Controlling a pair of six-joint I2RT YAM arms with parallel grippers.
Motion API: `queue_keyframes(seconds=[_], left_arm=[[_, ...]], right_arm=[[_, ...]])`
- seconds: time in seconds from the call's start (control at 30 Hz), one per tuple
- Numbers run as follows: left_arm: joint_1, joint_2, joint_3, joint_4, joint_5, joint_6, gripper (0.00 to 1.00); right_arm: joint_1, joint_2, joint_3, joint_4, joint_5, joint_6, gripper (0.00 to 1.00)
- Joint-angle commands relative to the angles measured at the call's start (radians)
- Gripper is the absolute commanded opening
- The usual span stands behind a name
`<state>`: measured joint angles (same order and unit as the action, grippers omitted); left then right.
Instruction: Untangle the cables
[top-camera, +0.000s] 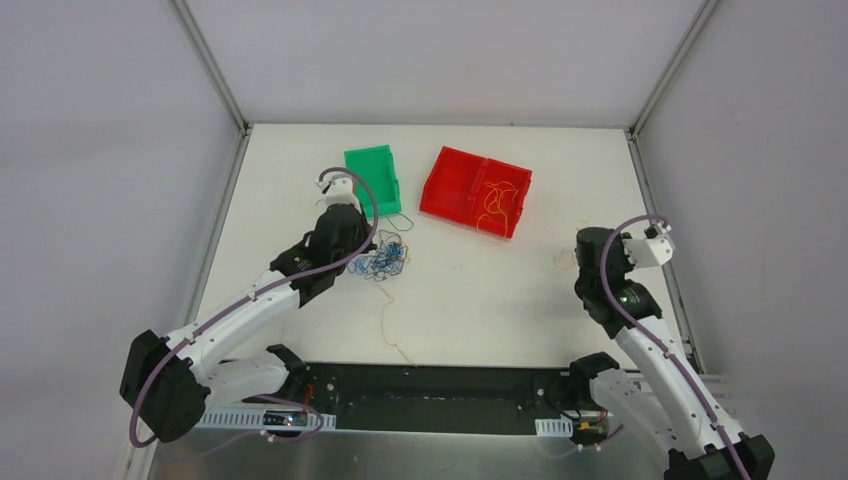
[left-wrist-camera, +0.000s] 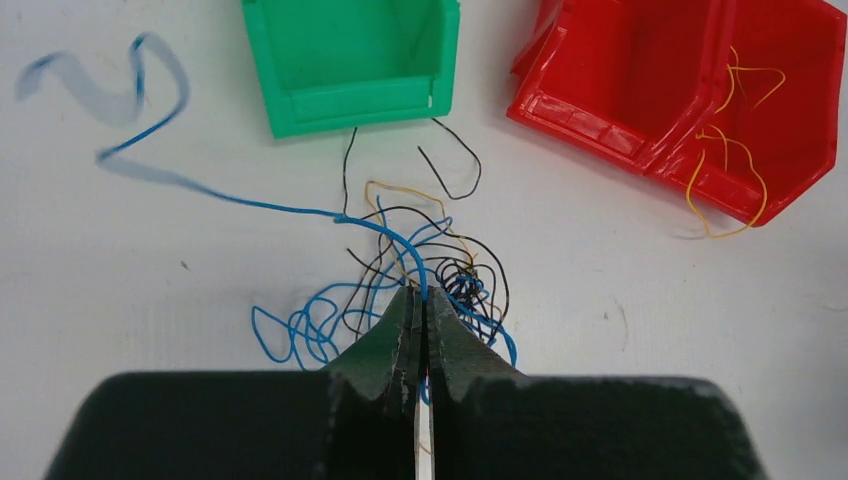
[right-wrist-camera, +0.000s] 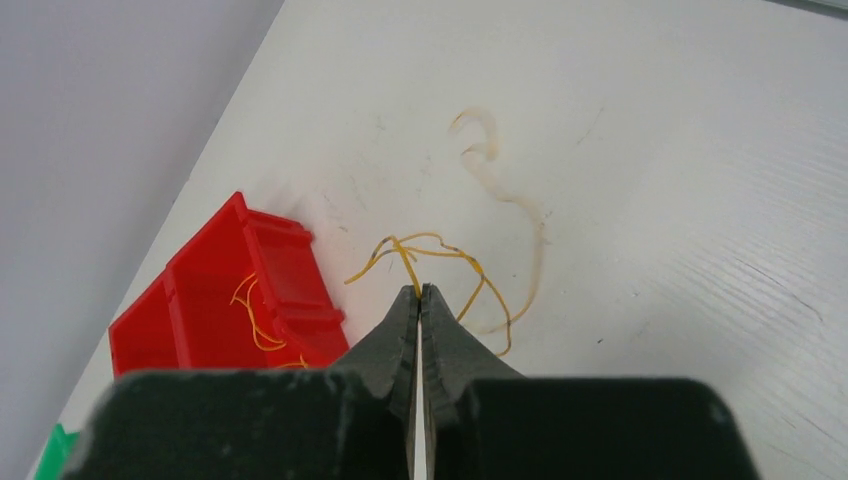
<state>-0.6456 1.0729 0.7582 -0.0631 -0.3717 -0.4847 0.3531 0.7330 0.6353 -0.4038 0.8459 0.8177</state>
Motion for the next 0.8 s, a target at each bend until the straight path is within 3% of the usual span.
queue_keyframes(seconds=[0.0,0.1,0.23,0.37,0.53,0.77], left_arm=[[0.009,-0.022,-0.033,0.058,0.031,-0.037,0.0],[0.009,0.017,-0.006,0.059,0.095,-0.028,0.0],[0.009,0.047,0.015,0.059,0.151,-0.012,0.0],[0.009,0.042,0.013,0.059,0.136,-0.007,0.0],[0.009,0.045,0.014,0.059,0.136,-0.002,0.0],[0.009,0.05,0.019,0.059,0.151,0.001,0.0]], right_arm=[[-0.002,-0.022,-0.008,0.18,-0.279,-0.213,0.0],[-0.001,0.01,-0.031,0.344,-0.689,-0.382,0.0],[-0.002,0.073,0.019,0.349,-0.9,-0.404,0.0],[0.0,0.087,0.062,0.394,-0.949,-0.396,0.0],[0.0,0.158,0.292,0.229,-0.95,-0.418,0.0],[-0.001,0.316,0.495,0.211,-0.945,-0.412,0.0]])
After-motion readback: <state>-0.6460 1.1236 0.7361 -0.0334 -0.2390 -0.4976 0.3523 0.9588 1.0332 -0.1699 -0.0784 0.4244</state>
